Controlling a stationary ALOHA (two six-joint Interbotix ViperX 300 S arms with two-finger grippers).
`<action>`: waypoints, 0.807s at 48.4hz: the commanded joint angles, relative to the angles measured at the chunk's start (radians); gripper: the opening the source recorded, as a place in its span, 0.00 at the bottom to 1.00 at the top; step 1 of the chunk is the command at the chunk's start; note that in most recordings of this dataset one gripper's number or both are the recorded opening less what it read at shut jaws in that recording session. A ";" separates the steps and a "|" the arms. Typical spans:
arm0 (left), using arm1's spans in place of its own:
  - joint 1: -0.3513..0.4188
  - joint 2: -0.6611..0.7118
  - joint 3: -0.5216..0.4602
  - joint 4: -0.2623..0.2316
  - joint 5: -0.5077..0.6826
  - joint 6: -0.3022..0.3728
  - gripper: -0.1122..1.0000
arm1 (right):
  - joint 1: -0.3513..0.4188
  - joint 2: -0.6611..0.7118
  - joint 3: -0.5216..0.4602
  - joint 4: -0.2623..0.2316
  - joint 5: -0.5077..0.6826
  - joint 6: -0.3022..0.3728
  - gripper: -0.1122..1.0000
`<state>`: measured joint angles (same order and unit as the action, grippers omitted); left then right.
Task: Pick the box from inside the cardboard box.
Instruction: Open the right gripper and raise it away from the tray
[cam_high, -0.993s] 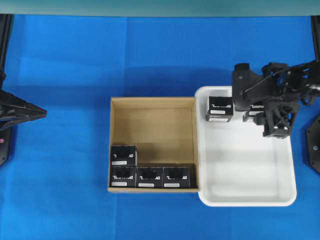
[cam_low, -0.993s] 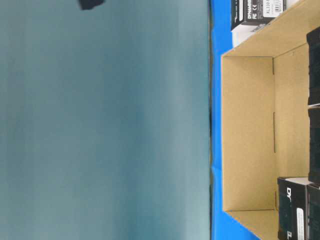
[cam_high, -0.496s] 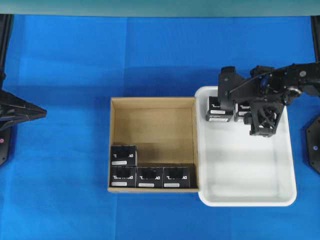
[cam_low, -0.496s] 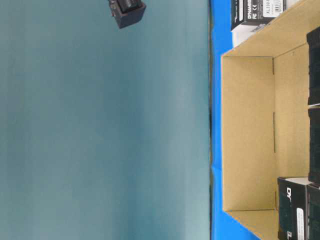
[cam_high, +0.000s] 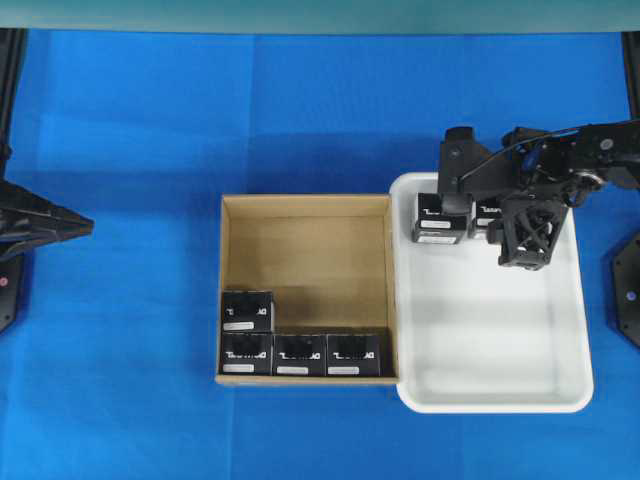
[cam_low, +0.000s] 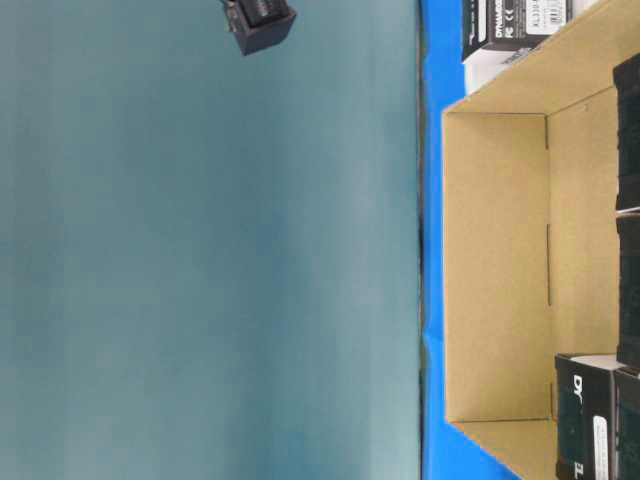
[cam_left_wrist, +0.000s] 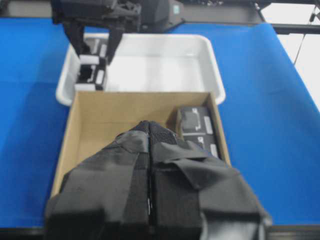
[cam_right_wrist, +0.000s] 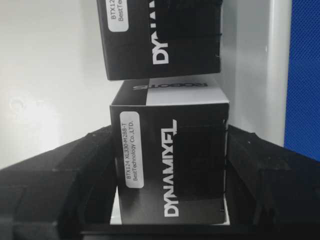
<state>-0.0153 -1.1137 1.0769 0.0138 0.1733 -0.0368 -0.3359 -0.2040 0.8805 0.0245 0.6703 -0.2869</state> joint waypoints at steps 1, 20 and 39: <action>0.000 0.011 -0.031 0.003 -0.008 0.002 0.04 | -0.006 0.005 -0.005 0.002 -0.008 0.003 0.68; 0.000 0.008 -0.032 0.003 -0.005 0.002 0.04 | -0.006 -0.043 -0.028 0.008 0.020 0.017 0.97; 0.000 0.008 -0.032 0.003 -0.005 0.003 0.04 | -0.006 -0.341 -0.156 0.006 0.259 0.020 0.97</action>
<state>-0.0153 -1.1137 1.0753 0.0138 0.1749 -0.0353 -0.3436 -0.4955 0.7547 0.0276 0.9173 -0.2700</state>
